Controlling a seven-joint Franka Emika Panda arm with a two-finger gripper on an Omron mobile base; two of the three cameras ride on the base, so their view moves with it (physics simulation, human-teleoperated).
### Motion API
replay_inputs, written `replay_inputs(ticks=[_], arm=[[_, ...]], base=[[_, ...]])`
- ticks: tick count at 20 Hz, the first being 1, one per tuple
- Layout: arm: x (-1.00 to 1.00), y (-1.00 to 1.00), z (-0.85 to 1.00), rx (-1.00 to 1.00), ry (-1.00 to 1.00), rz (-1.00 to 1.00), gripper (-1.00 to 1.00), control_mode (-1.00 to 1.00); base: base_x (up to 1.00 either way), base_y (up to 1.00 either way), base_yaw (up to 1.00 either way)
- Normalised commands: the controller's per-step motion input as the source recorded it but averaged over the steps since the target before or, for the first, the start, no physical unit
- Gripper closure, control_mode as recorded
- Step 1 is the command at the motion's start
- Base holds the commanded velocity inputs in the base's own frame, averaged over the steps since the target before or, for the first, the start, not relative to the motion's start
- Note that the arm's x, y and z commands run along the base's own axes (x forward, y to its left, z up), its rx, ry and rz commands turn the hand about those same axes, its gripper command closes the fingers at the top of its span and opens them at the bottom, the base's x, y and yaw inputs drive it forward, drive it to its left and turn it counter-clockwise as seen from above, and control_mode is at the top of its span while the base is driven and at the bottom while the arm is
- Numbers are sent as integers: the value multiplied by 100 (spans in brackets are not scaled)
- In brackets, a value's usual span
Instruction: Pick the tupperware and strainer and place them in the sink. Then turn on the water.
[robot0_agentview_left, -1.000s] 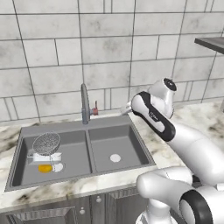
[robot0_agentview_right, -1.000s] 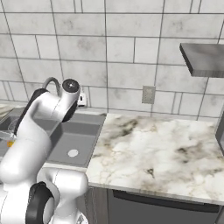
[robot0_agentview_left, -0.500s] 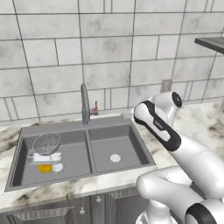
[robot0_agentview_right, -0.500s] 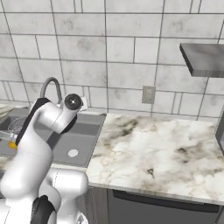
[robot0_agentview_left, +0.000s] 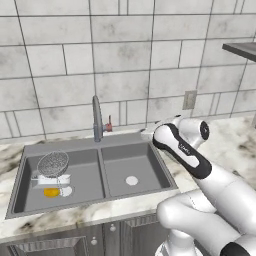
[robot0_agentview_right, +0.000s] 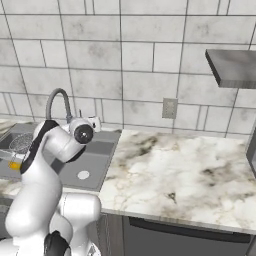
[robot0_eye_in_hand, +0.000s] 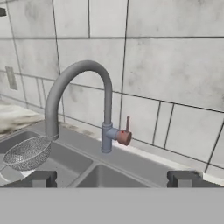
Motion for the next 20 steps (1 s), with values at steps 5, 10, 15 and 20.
replay_inputs(ticks=[5, 10, 15, 20], arm=[[0, 0, 0, 4, -17, 0, -100, -100], [0, 1, 0, 6, -17, 0, -100, -100], [0, 15, 0, 4, -6, 2, -100, -100], [0, 20, 0, 0, 1, 1, -100, -100]], base=[[0, 0, 0], [0, 0, 0], [0, 0, 0], [0, 0, 0]])
